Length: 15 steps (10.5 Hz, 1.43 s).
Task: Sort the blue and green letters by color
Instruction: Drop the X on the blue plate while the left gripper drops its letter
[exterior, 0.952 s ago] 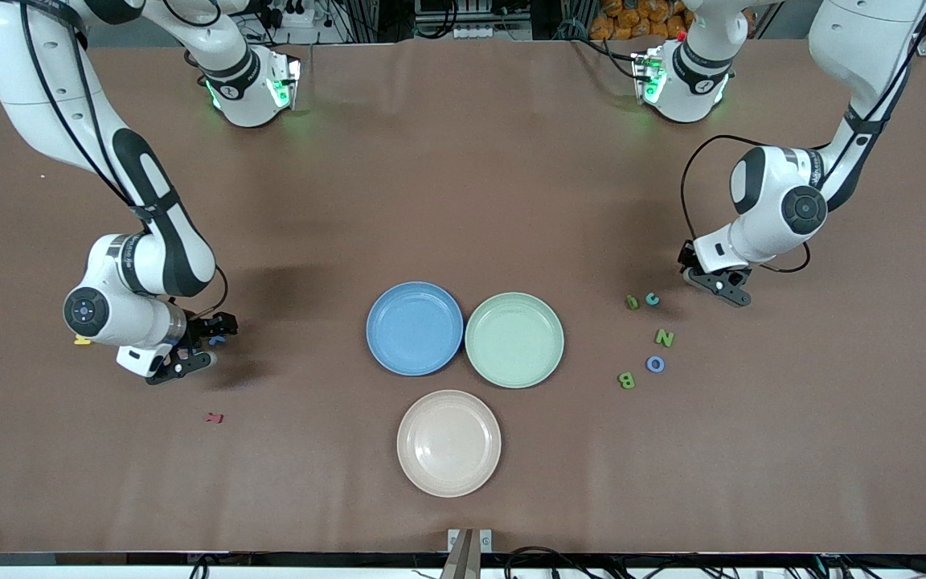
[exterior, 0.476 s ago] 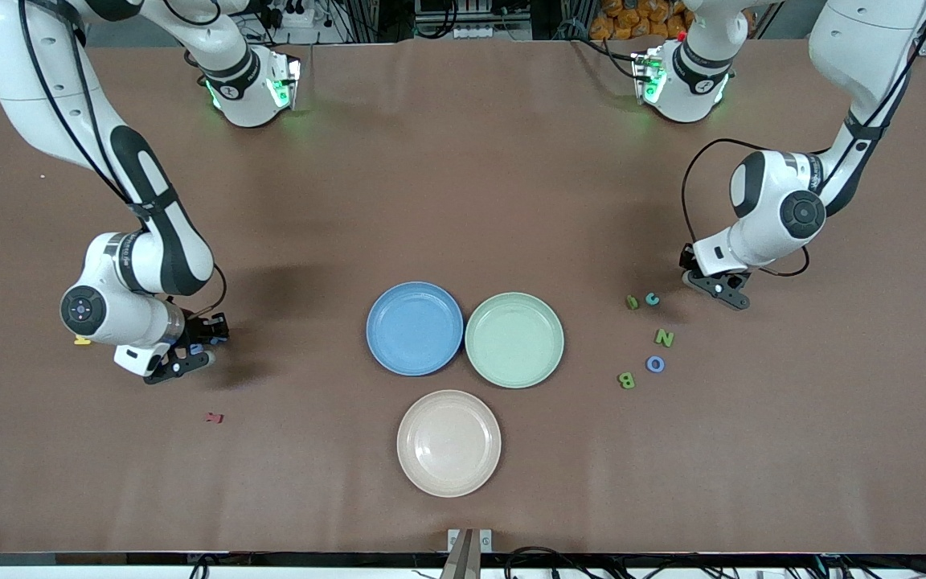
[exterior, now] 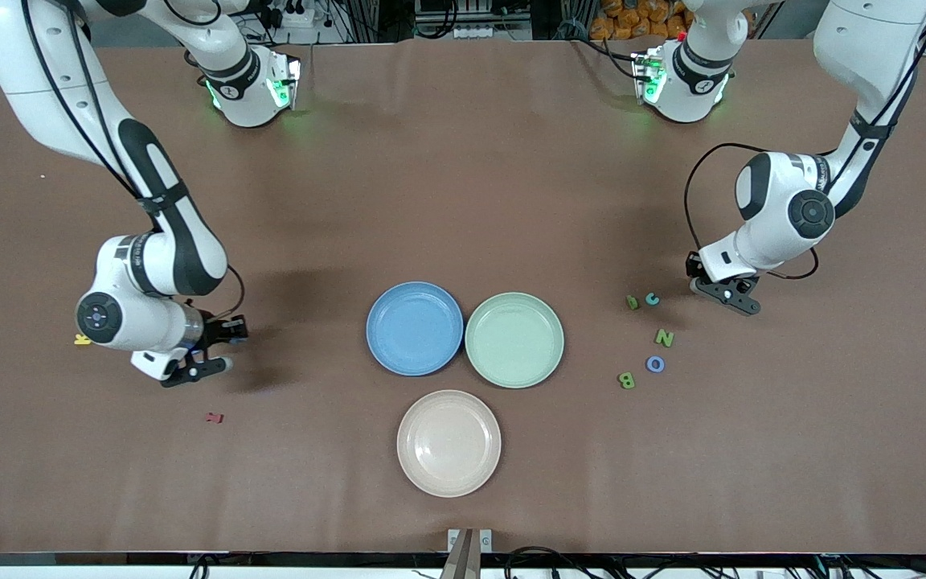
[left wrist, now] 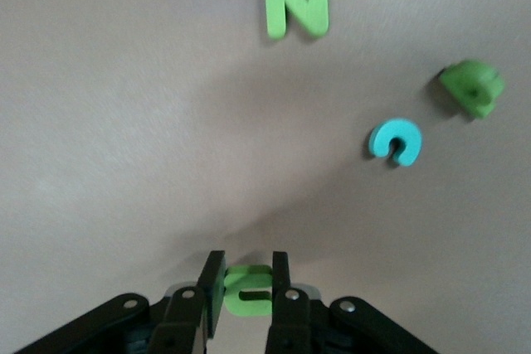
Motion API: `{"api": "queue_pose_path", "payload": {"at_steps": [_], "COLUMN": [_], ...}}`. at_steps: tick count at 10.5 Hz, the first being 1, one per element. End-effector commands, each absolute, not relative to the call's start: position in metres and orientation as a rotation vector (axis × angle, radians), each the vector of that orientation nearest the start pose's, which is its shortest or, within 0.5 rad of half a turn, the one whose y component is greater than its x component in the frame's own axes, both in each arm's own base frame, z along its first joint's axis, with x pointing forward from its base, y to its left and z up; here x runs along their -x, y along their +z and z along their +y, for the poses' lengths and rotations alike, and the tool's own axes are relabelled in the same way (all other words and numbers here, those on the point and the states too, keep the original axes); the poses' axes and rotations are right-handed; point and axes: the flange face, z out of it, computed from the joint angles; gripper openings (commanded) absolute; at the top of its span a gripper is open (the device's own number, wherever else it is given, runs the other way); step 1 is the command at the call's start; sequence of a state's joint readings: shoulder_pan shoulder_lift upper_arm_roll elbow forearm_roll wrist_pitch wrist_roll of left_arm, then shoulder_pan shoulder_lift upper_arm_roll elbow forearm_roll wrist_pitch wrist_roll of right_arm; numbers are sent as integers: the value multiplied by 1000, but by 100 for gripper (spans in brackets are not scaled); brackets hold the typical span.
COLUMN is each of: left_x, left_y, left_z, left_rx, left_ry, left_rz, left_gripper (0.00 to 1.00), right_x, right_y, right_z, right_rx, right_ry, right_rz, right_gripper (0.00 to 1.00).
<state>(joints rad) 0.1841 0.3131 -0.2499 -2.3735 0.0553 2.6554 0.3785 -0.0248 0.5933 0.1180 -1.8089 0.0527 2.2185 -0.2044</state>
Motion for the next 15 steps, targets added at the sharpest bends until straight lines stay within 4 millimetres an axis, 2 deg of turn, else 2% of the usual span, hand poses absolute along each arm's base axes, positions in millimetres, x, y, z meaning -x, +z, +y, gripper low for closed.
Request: {"api": "queue_pose_path", "payload": {"at_steps": [1,2,3,4,5,6,7,8,9,10,11,12,14,15], "left_x": [-531,-538,-548,-558,-562,-562,-567,-571,-573,-577,-580,-581,-584,-588], "left_y": [256,280,309,328,341,343,343,340,332,326,318,304,278,267], "left_z": [-73,-105,-145,-173,-208,-242,-267,-290,-315,-340,-361,-381,-407,-413], "left_rx": [3074,3089,3115,3145,3172,3196,3225,3254,3280,3294,3287,3290,3280,3259], "left_ry": [7,21,28,26,-7,-21,-26,-21,-5,-6,-20,-9,-3,-18], "left_rz": [772,722,648,570,519,479,432,383,339,274,228,172,94,64], "left_gripper": [0,0,0,0,0,0,0,0,0,0,0,0,0,0], "right_x": [-628,-623,-618,-612,-608,-606,-606,-608,-610,-610,-619,-631,-654,-664], "right_y": [225,230,239,248,256,257,257,256,257,257,256,255,250,246], "right_z": [144,181,219,257,299,327,342,343,345,345,328,304,247,216], "right_rx": [2887,2839,2799,2767,2745,2739,2732,2722,2709,2718,2724,2738,2779,2830], "right_ry": [300,324,348,370,385,393,394,367,332,325,306,276,220,176], "right_rz": [-93,18,157,285,381,452,486,515,557,555,561,554,613,643], "right_gripper": [0,0,0,0,0,0,19,71,100,100,100,100,100,100]}}
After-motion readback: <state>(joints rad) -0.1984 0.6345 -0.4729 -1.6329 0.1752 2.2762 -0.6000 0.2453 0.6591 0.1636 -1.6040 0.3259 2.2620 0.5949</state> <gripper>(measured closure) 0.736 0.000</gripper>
